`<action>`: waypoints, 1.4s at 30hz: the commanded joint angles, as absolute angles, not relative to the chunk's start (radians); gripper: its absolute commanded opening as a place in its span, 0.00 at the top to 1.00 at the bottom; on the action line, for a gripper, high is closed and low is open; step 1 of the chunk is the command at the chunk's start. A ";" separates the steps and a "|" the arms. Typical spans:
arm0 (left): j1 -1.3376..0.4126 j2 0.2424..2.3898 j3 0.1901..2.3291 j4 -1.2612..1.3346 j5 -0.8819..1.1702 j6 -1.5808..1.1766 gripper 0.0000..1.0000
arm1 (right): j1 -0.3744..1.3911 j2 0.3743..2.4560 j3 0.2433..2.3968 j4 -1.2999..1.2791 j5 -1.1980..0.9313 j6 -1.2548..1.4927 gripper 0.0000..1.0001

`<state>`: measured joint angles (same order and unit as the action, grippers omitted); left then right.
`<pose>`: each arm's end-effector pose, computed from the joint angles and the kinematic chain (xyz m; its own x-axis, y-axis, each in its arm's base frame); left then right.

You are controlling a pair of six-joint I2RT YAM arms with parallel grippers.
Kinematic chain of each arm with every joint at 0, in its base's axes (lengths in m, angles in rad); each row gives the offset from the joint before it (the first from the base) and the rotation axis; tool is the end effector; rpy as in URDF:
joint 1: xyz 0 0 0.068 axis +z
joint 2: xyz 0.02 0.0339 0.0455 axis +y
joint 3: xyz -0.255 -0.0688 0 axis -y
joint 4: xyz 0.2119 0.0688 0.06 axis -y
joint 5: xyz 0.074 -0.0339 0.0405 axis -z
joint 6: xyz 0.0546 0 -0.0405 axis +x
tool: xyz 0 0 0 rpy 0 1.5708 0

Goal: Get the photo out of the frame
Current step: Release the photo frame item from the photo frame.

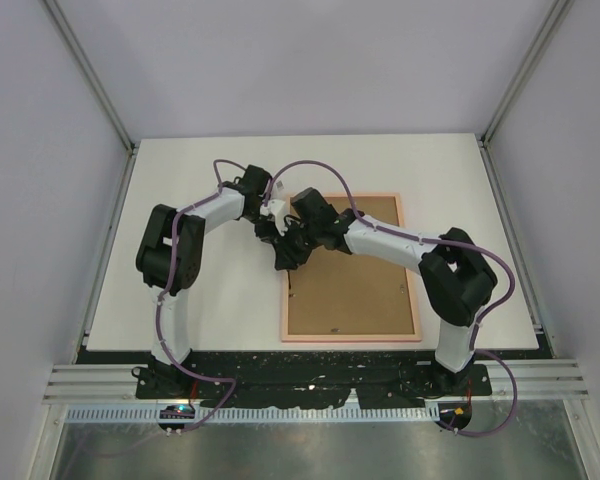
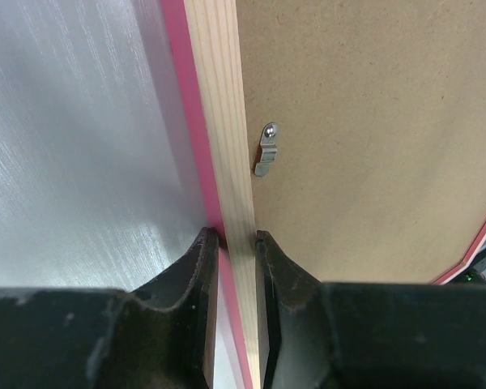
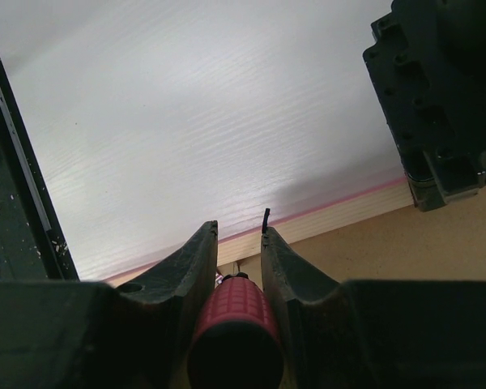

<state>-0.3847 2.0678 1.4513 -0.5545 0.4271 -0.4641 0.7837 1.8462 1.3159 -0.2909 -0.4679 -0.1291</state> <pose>0.3598 -0.1701 0.1501 -0.9833 -0.0414 -0.1773 0.0569 0.8550 -0.5154 0.2561 0.2900 0.2136 -0.4050 -0.5659 -0.7182 -0.9074 0.3453 0.2397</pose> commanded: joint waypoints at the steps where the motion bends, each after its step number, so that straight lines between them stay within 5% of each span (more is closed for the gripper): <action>1: -0.374 2.083 1.466 -0.565 0.382 -0.443 0.80 | 0.785 1.805 1.308 -0.250 -0.388 -0.127 0.92; 42: -0.374 2.082 1.465 -0.566 0.364 -0.451 0.84 | 0.785 1.848 1.368 -0.357 -0.541 -0.172 0.92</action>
